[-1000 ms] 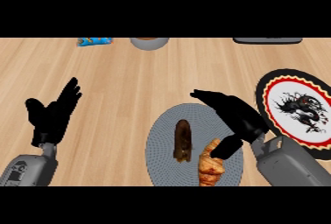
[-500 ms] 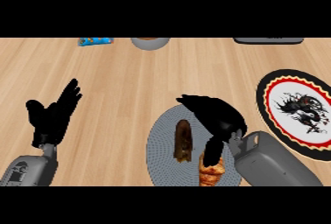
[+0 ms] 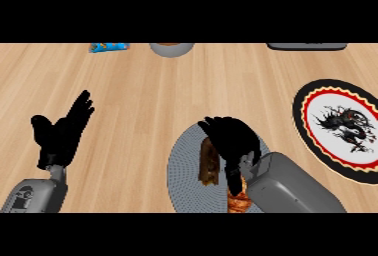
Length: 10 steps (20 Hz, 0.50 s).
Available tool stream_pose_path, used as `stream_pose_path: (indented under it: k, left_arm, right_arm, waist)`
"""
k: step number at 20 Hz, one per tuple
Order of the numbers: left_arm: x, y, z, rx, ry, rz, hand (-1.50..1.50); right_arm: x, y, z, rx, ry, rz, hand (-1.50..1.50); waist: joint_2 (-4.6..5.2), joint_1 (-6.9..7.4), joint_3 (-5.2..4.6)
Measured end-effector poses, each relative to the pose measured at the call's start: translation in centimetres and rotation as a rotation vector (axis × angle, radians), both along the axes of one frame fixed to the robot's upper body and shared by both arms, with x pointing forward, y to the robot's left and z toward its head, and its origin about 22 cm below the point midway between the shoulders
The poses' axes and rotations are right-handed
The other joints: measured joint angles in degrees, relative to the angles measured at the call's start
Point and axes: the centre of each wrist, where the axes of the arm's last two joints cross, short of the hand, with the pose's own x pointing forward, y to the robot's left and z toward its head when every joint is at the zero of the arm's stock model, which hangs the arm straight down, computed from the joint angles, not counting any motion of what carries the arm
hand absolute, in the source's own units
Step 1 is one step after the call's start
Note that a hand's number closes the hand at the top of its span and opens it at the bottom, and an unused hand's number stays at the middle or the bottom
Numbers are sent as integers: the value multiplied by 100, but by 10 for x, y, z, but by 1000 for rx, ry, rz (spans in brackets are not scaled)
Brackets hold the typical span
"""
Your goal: Pick the sweet potato from the placemat and place it in the plate
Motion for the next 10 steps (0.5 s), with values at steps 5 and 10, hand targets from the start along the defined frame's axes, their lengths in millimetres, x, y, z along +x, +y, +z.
stream_pose_path:
  k: [5, 10]
  left_arm:
    - [0, 1, -5, -5, -2, -4, 0]
    - [1, 1, -5, -1, -3, -6, 0]
  right_arm:
    - [4, 12, -7, -62, 40, 3, -150]
    - [13, 21, -21, -112, 70, -1, -150]
  waist:
    - [2, -6, 0]
    - [5, -3, 1]
